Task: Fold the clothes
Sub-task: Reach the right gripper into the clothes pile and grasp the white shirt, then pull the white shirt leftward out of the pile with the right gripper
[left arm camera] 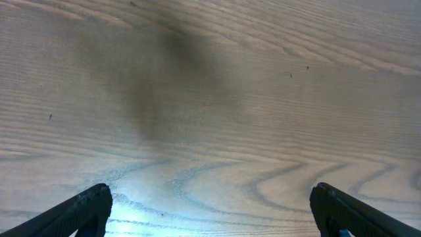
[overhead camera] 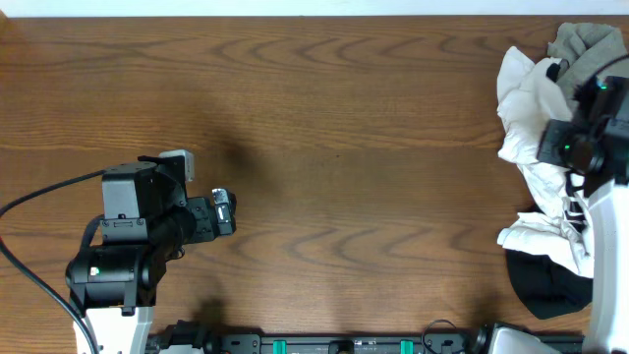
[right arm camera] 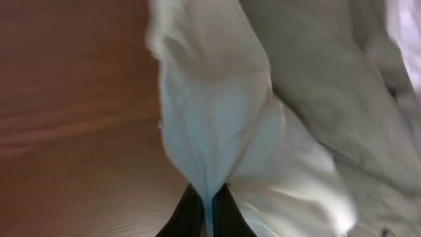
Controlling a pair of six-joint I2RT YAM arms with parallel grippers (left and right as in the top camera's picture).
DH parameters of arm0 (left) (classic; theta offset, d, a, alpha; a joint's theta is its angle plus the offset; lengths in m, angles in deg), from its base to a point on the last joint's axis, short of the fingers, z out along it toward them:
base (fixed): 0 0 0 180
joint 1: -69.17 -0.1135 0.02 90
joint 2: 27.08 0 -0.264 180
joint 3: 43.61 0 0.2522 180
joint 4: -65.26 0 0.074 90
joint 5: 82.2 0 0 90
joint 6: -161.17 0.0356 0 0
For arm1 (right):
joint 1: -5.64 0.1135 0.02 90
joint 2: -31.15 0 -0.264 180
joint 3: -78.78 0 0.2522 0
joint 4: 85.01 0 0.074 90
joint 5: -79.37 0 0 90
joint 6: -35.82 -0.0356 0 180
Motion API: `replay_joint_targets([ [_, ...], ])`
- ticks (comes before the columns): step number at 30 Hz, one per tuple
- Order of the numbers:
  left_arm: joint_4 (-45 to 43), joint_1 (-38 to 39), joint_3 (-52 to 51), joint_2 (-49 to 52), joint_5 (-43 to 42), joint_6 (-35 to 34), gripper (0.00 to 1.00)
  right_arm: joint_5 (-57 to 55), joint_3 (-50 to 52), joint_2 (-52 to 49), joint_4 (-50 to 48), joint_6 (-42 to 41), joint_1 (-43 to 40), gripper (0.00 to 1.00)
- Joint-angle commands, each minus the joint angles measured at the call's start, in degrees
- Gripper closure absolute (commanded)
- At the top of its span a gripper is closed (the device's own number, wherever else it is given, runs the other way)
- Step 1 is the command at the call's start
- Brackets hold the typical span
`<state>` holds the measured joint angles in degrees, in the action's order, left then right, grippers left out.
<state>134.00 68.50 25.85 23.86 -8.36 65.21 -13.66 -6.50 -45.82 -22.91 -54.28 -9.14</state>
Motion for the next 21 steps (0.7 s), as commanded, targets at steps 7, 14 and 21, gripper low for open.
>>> replay_joint_targets([
  [7,-0.2,-0.3,1.2,-0.1,-0.1,0.5,0.02,17.2,-1.1,3.3,-3.4,0.3,20.3,0.99],
  [14,-0.2,-0.3,1.2,-0.1,-0.1,0.5,0.02,20.9,-1.1,-1.9,-16.2,-1.6,41.7,0.98],
  [21,-0.2,-0.3,1.2,-0.1,-0.1,0.5,0.02,14.6,-1.1,-10.6,-19.8,-0.5,54.7,0.64],
])
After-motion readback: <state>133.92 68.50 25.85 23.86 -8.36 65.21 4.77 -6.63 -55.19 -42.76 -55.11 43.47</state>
